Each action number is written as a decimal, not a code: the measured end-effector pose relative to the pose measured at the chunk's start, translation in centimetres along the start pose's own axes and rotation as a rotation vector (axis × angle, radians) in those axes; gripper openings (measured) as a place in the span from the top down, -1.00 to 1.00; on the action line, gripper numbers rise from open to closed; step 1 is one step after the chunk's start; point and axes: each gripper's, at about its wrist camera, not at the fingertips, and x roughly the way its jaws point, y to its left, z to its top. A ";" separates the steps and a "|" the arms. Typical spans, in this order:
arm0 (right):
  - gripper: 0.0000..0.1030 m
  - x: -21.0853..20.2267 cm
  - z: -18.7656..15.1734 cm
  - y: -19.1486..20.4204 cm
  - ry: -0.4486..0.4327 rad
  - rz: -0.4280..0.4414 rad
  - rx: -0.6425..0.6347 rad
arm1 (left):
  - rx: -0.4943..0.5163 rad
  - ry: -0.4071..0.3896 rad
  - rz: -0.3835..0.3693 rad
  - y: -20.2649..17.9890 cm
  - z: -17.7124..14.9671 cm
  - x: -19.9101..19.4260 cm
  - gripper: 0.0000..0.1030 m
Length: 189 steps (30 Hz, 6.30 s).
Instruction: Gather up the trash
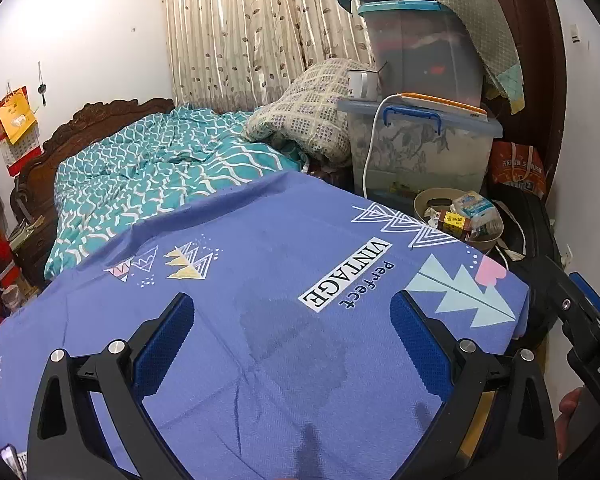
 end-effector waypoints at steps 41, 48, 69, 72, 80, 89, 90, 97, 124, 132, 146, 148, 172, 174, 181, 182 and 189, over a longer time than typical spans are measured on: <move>-0.93 -0.5 -0.1 0.9 0.001 0.011 -0.012 | 0.016 -0.035 0.030 0.1 -0.5 -1.4 -0.84; -0.93 -0.5 -0.2 1.0 0.002 0.011 -0.010 | 0.017 -0.020 0.017 0.1 -0.7 -0.9 -0.84; -0.93 -0.3 -0.5 0.8 0.011 0.012 -0.007 | 0.015 0.031 -0.002 0.1 -1.3 0.0 -0.84; -0.93 -0.4 -0.6 0.9 0.011 0.012 -0.007 | 0.017 0.033 -0.003 0.0 -1.4 0.1 -0.84; -0.93 -0.3 -0.8 0.9 0.016 0.013 -0.003 | 0.023 0.036 -0.005 -0.2 -1.6 0.2 -0.84; -0.93 -0.1 -1.3 1.1 0.020 0.018 -0.005 | 0.029 0.044 -0.006 -0.2 -1.8 0.3 -0.84; -0.93 -0.1 -1.4 1.2 0.020 0.018 -0.004 | 0.030 0.045 -0.006 -0.2 -1.9 0.3 -0.84; -0.93 -0.2 -1.4 1.2 0.022 0.018 -0.003 | 0.034 0.051 -0.010 -0.2 -2.0 0.5 -0.84; -0.93 0.0 -1.3 1.0 0.030 0.019 -0.002 | 0.038 0.053 -0.016 -0.2 -2.2 0.4 -0.84; -0.93 -0.1 -1.4 1.1 0.031 0.020 -0.002 | 0.038 0.053 -0.017 -0.3 -2.3 0.4 -0.84; -0.93 0.1 -1.7 0.9 0.037 0.019 0.001 | 0.045 0.056 -0.024 -0.5 -2.9 0.4 -0.84; -0.93 -0.1 -2.0 1.1 0.037 0.019 0.001 | 0.048 0.057 -0.026 -0.6 -3.1 0.4 -0.84; -0.93 0.1 -1.5 1.0 0.040 0.019 0.003 | 0.075 0.060 -0.042 -0.2 -3.2 0.4 -0.84; -0.93 0.1 -2.0 1.1 0.042 0.020 0.003 | 0.078 0.060 -0.043 -0.1 -3.1 0.4 -0.84; -0.93 0.2 -1.9 1.1 0.043 0.020 0.003 | 0.088 0.065 -0.048 0.1 -3.1 0.6 -0.84; -0.93 0.1 -2.0 1.2 0.043 0.020 0.004 | 0.088 0.065 -0.048 0.1 -3.1 0.6 -0.84; -0.93 0.2 -1.8 1.1 0.044 0.020 0.005 | 0.094 0.070 -0.052 0.1 -3.2 0.7 -0.84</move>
